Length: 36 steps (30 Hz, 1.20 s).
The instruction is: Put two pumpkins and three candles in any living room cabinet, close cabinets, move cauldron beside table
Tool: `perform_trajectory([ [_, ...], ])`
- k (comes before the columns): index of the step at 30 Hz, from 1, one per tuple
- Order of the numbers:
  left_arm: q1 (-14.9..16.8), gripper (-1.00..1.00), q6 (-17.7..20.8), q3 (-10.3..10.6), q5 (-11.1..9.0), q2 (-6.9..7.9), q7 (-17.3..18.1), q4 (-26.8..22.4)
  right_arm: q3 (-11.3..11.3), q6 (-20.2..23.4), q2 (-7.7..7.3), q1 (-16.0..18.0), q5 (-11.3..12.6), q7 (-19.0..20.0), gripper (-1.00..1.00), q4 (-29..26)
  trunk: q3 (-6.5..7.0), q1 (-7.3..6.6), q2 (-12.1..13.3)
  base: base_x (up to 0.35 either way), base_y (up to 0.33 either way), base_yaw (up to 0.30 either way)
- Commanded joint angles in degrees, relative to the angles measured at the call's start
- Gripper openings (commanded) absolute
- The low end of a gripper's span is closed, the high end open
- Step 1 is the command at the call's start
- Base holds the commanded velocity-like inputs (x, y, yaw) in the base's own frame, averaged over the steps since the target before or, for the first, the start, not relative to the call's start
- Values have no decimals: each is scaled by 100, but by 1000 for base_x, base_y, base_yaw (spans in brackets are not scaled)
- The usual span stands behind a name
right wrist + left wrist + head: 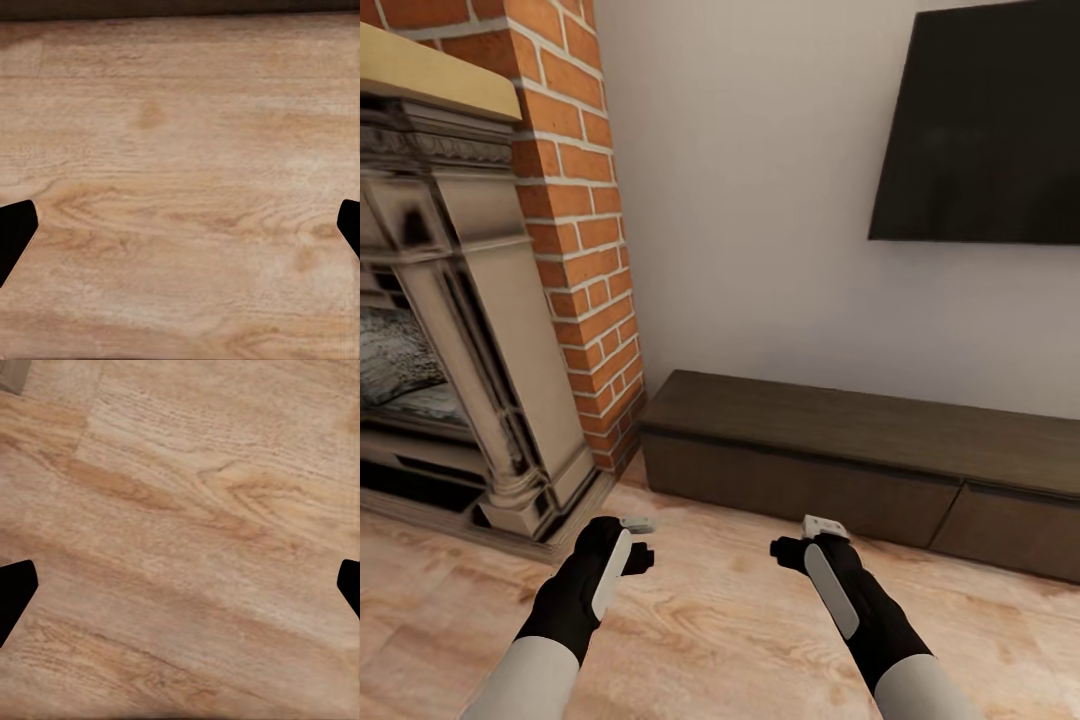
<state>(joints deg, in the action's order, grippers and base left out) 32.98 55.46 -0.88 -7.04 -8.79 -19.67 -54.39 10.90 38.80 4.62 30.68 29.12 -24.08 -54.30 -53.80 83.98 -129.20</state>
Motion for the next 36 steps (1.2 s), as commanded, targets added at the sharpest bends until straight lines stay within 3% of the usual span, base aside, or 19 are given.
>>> perform_trajectory([
  [1, -1, 100, 0, 0, 1, 0, -1, 0, 0, 2, 8, 0, -6, 0, 100, 3, 18, -23, 42, -5, 1, 281],
  [10, -1, 100, 0, 0, 11, 8, -2, 3, 0, 8, 25, 3, -12, 0, 100, 16, 180, -220, 403, -1, 0, 281],
  [15, 0, 100, -7, -3, 11, 18, -9, 39, 7, 28, 143, 1, -22, -13, 100, 36, 270, -330, 603, 0, 0, 281],
  [18, 1, 100, -5, -160, 10, 53, 2, 54, 8, 51, 177, 4, -26, -16, 100, 38, 323, -396, 723, 0, 0, 281],
  [23, 6, 100, -8, -690, 8, 246, -7, 244, -26, 120, 158, 4, -18, -105, 100, 22, 404, -506, 924, 0, 0, 281],
  [28, 0, 100, -104, -825, 5, 599, 10, 695, -24, 312, 102, -101, -37, -237, 100, -30, 480, -616, 1124, 0, 0, 281],
  [31, -1, 100, -645, -960, 2, 849, 14, 1460, -24, 268, 82, -150, -47, -351, 100, -116, 523, -681, 1245, 0, 0, 275],
  [36, -7, 100, -1865, -1074, 13, 1055, 16, 2397, -27, -242, 76, -584, -53, -510, 100, -255, 593, -791, 1445, 0, 0, 270],
])
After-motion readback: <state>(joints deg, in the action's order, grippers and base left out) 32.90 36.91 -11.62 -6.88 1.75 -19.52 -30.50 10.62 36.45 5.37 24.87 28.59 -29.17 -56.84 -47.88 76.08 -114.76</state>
